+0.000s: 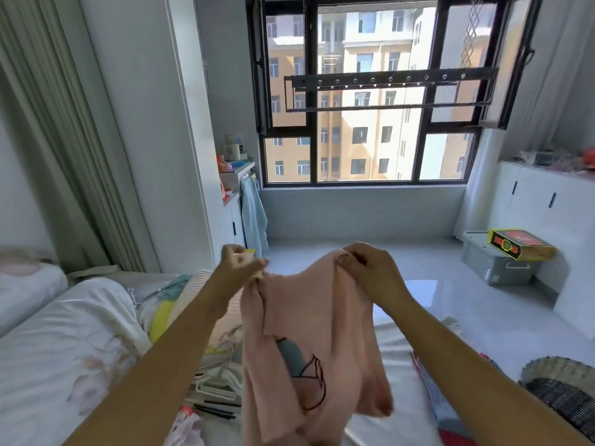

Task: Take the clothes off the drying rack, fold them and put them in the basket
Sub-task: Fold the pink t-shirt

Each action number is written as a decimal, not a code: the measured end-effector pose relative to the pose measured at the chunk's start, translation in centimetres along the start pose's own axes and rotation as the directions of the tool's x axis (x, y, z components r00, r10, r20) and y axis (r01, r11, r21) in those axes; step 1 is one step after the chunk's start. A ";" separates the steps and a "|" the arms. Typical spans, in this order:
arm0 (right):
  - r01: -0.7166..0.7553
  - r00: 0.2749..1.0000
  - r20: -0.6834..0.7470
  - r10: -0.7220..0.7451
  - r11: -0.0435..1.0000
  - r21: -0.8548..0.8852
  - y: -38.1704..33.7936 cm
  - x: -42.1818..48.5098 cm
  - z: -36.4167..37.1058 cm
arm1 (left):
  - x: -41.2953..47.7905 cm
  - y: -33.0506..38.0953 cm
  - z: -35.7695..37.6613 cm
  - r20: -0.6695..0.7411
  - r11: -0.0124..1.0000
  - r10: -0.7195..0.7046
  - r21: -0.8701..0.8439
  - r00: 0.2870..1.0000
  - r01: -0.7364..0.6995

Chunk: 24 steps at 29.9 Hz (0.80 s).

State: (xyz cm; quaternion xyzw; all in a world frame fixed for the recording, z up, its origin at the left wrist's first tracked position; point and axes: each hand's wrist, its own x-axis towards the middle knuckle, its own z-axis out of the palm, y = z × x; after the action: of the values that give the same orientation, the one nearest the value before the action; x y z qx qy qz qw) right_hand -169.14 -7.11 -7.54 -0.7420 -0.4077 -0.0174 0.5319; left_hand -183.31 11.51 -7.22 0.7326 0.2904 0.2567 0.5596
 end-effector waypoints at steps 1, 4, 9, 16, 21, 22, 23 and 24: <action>0.037 0.997 0.062 -0.035 0.999 -0.040 -0.6 0.7 0.4 | -0.9 0.2 1.1 0.111 0.989 0.110 0.088 0.988 -0.120; 0.080 0.975 0.211 -0.069 0.996 -0.046 -2.1 1.7 1.8 | -2.4 1.2 5.3 0.381 0.925 0.288 0.125 0.878 -0.358; -0.102 0.986 0.154 0.059 0.952 0.289 -1.7 0.5 -0.7 | -2.1 3.2 7.1 0.256 0.903 0.354 0.156 0.900 -0.400; -0.323 0.881 0.413 0.232 0.931 0.167 7.6 -9.1 -0.3 | -1.8 8.2 8.3 0.128 0.932 0.360 -0.098 0.924 -0.350; -0.368 0.920 0.250 0.302 0.884 0.288 10.1 -11.9 2.5 | -1.5 11.5 9.4 0.197 0.910 0.414 -0.122 0.889 -0.396; -0.385 0.917 0.219 0.333 0.883 0.268 10.2 -11.8 2.4 | -1.3 12.0 9.1 0.209 0.904 0.427 -0.117 0.880 -0.411; -0.397 0.914 0.206 0.349 0.875 0.276 10.2 -11.7 2.0 | -1.1 12.4 8.5 0.213 0.898 0.439 -0.126 0.873 -0.421; -0.399 0.914 0.204 0.350 0.868 0.297 10.1 -11.4 1.4 | -0.8 12.8 7.8 0.212 0.893 0.447 -0.157 0.869 -0.421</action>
State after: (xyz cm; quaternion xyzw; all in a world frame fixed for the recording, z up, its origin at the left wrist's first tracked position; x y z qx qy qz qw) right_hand -171.00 -13.73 -21.24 -0.7058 -0.2897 0.2085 0.6119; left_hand -176.66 3.07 3.25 0.7742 0.0335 0.2994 0.5567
